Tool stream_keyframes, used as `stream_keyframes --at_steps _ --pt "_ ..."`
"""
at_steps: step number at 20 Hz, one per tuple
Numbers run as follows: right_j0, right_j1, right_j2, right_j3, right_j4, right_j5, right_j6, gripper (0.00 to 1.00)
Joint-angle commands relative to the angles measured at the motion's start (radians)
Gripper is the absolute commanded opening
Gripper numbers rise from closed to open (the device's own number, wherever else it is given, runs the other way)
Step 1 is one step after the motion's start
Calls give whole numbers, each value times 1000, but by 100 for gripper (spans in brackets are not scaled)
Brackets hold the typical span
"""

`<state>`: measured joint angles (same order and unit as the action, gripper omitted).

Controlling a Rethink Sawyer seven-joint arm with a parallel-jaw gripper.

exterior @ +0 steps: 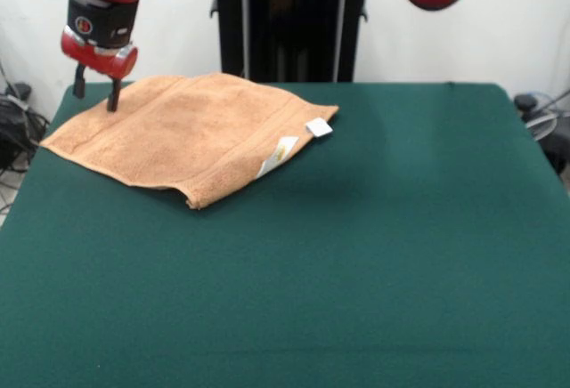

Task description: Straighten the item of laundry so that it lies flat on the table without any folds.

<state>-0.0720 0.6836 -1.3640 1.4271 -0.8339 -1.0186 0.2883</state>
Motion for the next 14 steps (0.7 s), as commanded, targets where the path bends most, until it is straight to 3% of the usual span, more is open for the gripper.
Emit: stream_keyframes --at_steps 1,10,14 --pt "-148 -327 264 48 58 -180 361 100" --pt "-154 -412 338 38 -23 -95 356 100" --pt "-125 -479 385 42 -142 -54 514 100"
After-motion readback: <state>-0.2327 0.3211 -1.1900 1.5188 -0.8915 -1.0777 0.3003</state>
